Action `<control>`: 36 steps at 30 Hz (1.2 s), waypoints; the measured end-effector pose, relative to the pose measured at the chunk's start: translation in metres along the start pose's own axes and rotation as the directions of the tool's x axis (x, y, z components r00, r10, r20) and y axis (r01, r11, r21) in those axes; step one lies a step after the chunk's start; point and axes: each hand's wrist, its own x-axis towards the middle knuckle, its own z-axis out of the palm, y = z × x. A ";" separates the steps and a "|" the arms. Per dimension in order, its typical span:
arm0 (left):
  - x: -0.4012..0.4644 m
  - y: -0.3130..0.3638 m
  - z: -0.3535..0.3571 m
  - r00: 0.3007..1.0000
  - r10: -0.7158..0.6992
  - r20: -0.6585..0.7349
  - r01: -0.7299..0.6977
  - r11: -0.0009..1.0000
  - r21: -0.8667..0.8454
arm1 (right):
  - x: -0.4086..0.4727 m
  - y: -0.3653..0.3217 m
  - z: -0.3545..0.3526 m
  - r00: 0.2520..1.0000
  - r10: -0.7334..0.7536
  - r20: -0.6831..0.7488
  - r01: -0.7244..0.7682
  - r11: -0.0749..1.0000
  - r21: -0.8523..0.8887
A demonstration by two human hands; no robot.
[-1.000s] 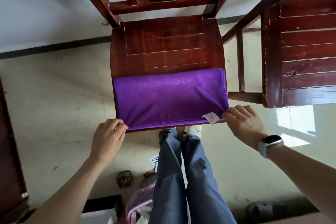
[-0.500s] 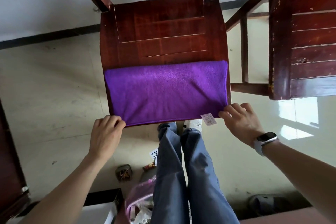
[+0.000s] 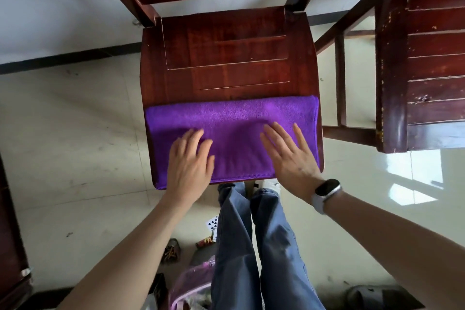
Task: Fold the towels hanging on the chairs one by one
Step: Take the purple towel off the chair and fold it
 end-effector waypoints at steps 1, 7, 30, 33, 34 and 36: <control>0.007 0.002 0.005 0.998 -0.015 0.056 0.014 0.999 0.030 | 0.012 -0.004 0.004 1.000 0.014 0.029 -0.012 0.999 -0.037; 0.018 -0.020 0.020 0.968 -0.132 0.212 0.116 0.990 0.085 | 0.037 0.009 0.026 0.981 0.085 0.174 -0.084 0.996 -0.013; 0.035 -0.065 0.014 0.935 -0.336 0.115 0.328 0.941 0.082 | 0.026 0.086 0.023 0.890 0.404 0.211 -0.414 0.910 0.000; 0.027 -0.066 0.004 0.903 -0.412 0.119 0.408 0.911 0.059 | 0.010 0.094 0.013 0.824 0.483 0.295 -0.534 0.837 0.121; 0.024 -0.062 0.001 0.911 -0.398 0.113 0.394 0.918 0.054 | 0.005 0.091 0.009 0.813 0.505 0.290 -0.564 0.808 0.172; 0.017 -0.049 -0.001 0.933 -0.342 0.110 0.339 0.940 0.043 | -0.001 0.080 0.000 0.783 0.585 0.213 -0.622 0.735 0.269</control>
